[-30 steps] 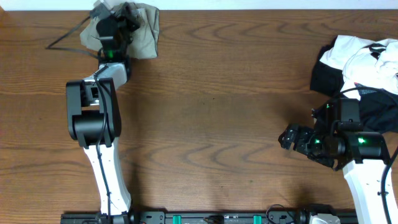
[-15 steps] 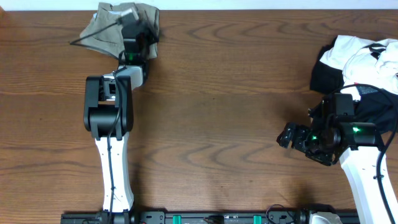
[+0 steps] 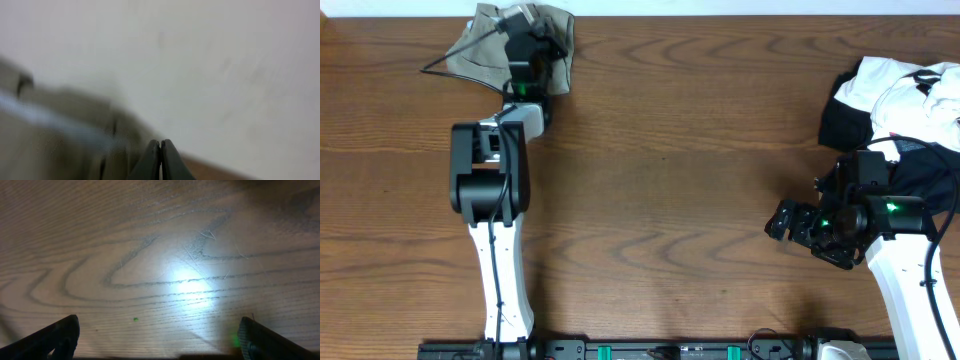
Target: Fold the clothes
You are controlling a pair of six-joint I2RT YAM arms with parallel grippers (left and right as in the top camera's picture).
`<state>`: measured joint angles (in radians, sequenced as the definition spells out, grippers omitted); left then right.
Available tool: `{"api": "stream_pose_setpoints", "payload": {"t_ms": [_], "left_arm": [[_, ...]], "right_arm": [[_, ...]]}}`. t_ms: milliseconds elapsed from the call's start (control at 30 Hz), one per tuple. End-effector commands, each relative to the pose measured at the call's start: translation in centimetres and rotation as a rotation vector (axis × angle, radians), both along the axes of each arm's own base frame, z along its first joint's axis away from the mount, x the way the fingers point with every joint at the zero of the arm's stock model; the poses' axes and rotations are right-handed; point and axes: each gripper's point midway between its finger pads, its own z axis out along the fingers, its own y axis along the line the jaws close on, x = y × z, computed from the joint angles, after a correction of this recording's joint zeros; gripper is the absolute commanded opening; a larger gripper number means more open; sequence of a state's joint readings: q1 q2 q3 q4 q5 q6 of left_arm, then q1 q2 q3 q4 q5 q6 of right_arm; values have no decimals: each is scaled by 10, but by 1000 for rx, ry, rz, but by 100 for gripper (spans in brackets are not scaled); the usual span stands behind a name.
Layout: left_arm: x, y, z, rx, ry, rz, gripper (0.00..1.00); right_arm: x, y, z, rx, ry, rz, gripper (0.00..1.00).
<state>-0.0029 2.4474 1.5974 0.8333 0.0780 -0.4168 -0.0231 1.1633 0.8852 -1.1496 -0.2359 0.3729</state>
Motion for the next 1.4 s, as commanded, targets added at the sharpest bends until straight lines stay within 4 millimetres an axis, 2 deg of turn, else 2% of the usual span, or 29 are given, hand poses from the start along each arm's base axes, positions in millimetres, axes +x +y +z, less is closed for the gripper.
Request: {"api": "stream_pose_setpoints", "payload": {"t_ms": [0, 67, 133, 267, 400, 633, 767, 800, 867, 900, 967, 1000, 1067, 1100, 1133, 1200, 1267, 1367], "left_arm": [[-4, 20, 94, 28, -156, 52, 6], [-4, 33, 102, 64, -155, 77, 6], [-2, 49, 94, 74, -102, 98, 6], [-1, 86, 56, 71, 49, 149, 6], [-2, 109, 20, 107, 108, 174, 6], [-7, 128, -45, 101, 213, 196, 6], [-7, 129, -51, 99, 224, 194, 6], [-6, 126, -45, 91, 208, 182, 7], [-3, 116, -27, 83, 165, 125, 17], [-1, 110, -13, 79, 139, 89, 17], [-1, 99, 16, 68, 92, 30, 31], [-1, 93, 35, 58, 62, -3, 40], [-6, 79, 71, 5, 13, -75, 65], [-10, 69, 93, -46, -12, -126, 79], [-16, 57, 117, -103, -39, -191, 98], [-32, 34, 158, -189, -75, -323, 98], [-55, 9, 201, -250, -99, -473, 98], [-93, -17, 246, -275, -87, -627, 98]], "right_arm": [[0, 1, -1, 6, -5, 15, 99], [2, 1, 0, 5, -10, 15, 99], [4, 1, 0, 5, -18, 14, 99], [9, 1, 1, 5, -39, 14, 99], [12, 1, 1, 4, -52, 14, 99], [12, 1, 1, 5, -52, 13, 99], [11, 1, 1, 5, -48, 13, 99], [11, 1, 1, 5, -47, 13, 99], [10, 1, 1, 6, -43, 10, 99], [10, 1, 1, 6, -44, 10, 99], [11, 1, 1, 6, -45, 7, 99], [11, 1, 1, 6, -47, 6, 99], [13, 1, 1, 5, -57, 6, 99], [16, 1, 2, 5, -66, 6, 99], [19, 1, 3, 5, -79, 6, 99], [25, 1, 4, 8, -105, -4, 99], [32, 6, 7, 39, -134, -1, 99], [38, 18, 14, 115, -168, 18, 99]]}}
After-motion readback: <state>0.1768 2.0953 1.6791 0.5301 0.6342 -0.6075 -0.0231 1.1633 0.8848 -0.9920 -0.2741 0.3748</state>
